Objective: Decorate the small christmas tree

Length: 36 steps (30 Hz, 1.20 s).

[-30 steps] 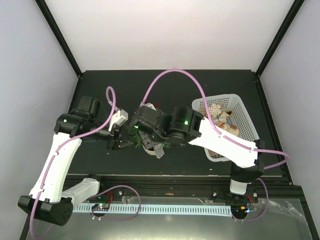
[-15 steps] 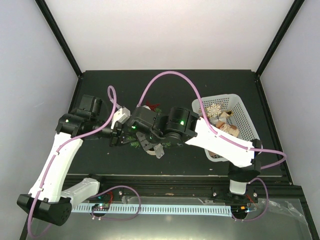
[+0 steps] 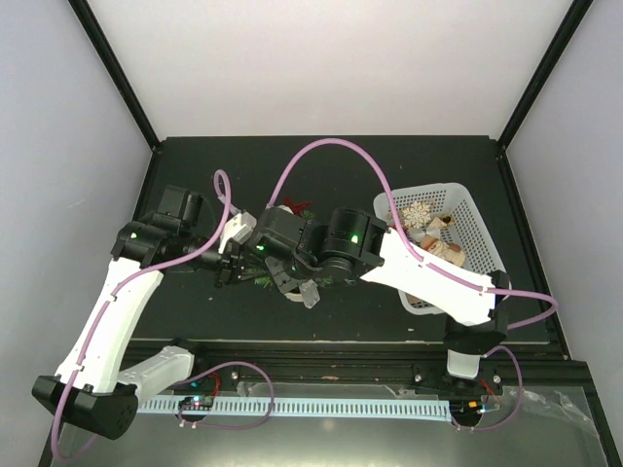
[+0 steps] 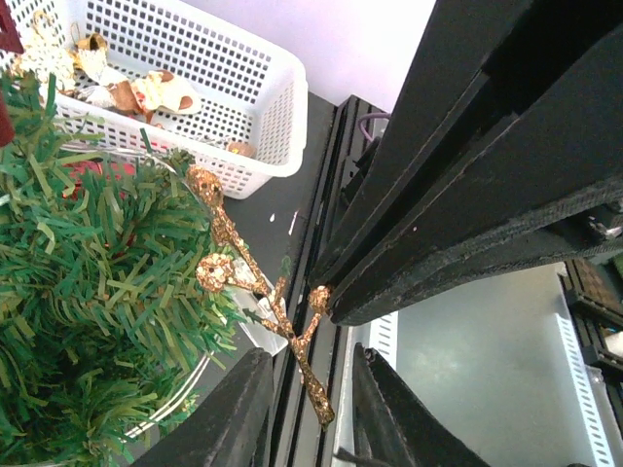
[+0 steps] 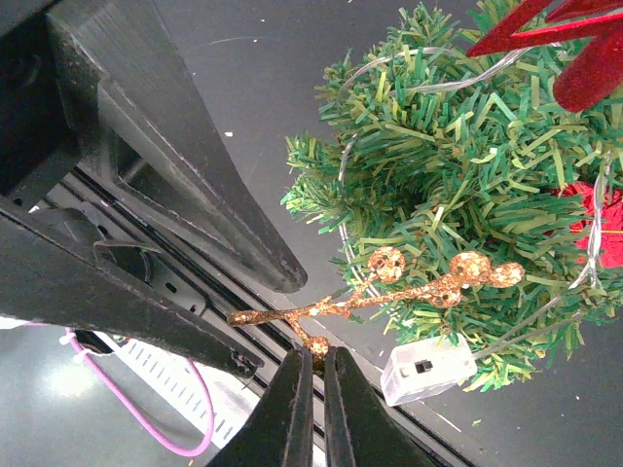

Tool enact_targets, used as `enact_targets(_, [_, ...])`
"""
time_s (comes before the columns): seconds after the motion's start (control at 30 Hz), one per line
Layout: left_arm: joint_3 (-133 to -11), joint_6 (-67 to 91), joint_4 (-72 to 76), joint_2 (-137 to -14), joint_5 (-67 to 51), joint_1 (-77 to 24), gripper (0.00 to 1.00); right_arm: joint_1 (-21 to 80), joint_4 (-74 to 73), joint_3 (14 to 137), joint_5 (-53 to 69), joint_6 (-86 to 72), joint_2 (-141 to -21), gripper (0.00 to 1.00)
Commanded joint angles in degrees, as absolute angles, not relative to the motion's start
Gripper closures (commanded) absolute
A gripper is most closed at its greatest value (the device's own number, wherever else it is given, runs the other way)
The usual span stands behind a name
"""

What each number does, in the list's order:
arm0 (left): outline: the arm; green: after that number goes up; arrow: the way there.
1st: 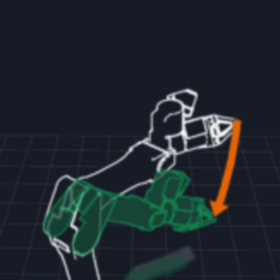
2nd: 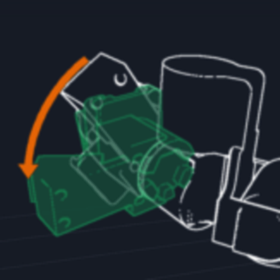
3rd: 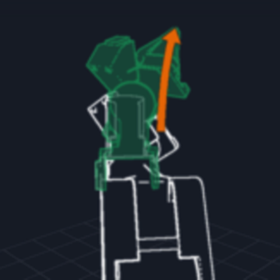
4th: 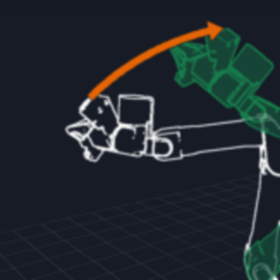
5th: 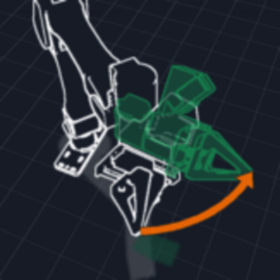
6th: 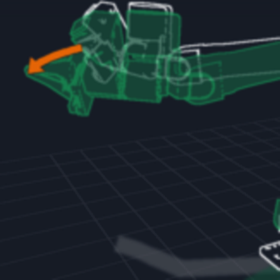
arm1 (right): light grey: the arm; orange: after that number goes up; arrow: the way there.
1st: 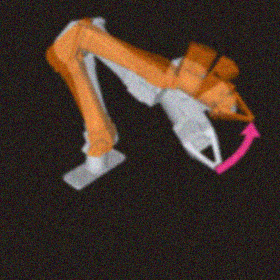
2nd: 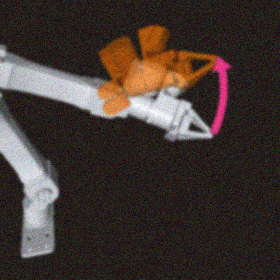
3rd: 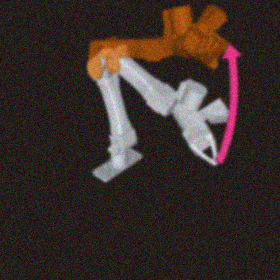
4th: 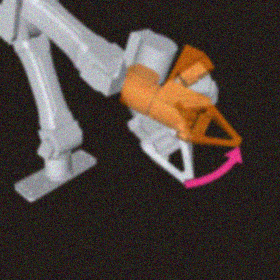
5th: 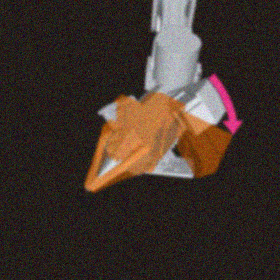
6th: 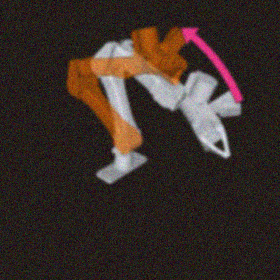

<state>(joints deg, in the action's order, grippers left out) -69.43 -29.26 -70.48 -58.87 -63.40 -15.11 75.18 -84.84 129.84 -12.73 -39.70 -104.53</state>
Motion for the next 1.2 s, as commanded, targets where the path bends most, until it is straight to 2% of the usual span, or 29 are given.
enact_targets(0.0, [-69.3,-29.8,-70.0,-58.8,-63.2,-15.9,0.76,75.1,-83.8,131.0,-12.8,-39.6,-104.7,0.93])
enact_targets(0.1, [-69.3,-29.9,-70.0,-58.7,-63.2,-16.1,0.80,75.1,-83.7,131.1,-12.5,-39.5,-104.8,0.93])
enact_targets(0.33, [-69.2,-29.9,-69.9,-58.5,-63.1,-16.3,0.98,75.1,-83.7,131.0,-12.4,-39.6,-104.9,0.93])
enact_targets(0.9, [-68.2,-29.6,-69.5,-57.4,-62.3,-16.3,0.98,75.1,-84.3,130.6,-13.4,-40.3,-104.5,0.92])
enact_targets(1.07, [-68.3,-29.6,-69.4,-57.3,-61.4,-16.3,0.98,75.1,-84.7,130.4,-14.4,-41.0,-103.9,0.83])
enact_targets(1.17, [-68.1,-29.8,-69.5,-57.0,-61.2,-16.2,0.98,75.1,-85.2,130.3,-16.1,-41.6,-103.0,0.70])
